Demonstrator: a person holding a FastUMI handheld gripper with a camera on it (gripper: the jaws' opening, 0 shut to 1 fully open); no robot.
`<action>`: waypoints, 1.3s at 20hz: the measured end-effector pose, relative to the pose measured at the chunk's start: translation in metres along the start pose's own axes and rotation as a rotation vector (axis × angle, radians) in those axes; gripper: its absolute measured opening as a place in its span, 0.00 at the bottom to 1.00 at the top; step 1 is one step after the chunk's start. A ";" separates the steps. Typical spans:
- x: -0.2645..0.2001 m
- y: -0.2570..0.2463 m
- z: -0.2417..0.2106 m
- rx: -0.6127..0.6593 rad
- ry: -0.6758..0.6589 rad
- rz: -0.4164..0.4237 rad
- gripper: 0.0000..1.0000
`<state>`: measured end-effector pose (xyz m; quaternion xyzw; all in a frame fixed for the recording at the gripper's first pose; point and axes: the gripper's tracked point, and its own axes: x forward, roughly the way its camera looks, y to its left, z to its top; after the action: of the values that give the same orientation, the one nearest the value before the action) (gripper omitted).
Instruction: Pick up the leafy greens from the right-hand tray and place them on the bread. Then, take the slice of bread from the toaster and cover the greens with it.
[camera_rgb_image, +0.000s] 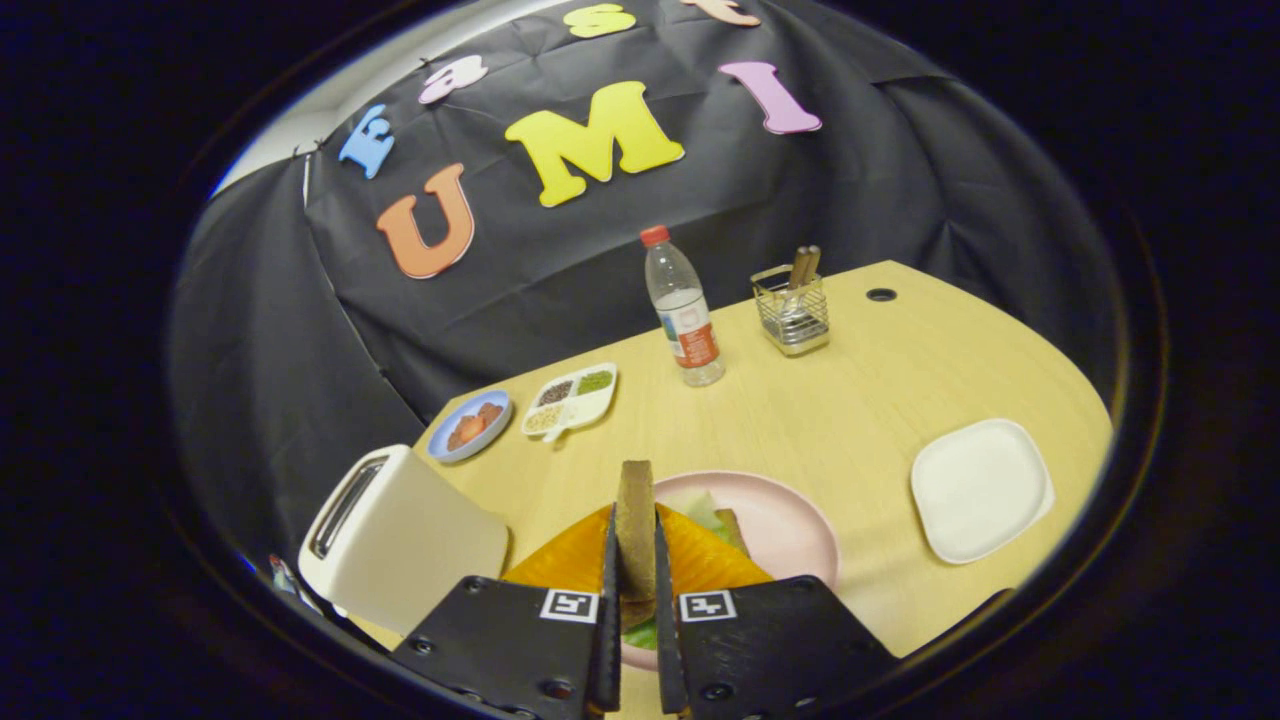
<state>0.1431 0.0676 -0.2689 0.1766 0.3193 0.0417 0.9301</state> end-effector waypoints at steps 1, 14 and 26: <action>0.001 -0.006 -0.002 -0.021 -0.001 -0.015 0.15; 0.008 -0.047 -0.025 -0.154 0.045 -0.156 0.63; -0.045 -0.025 -0.001 -0.264 -0.059 -0.155 0.95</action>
<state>0.1060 0.0360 -0.2523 0.0288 0.2961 0.0060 0.9547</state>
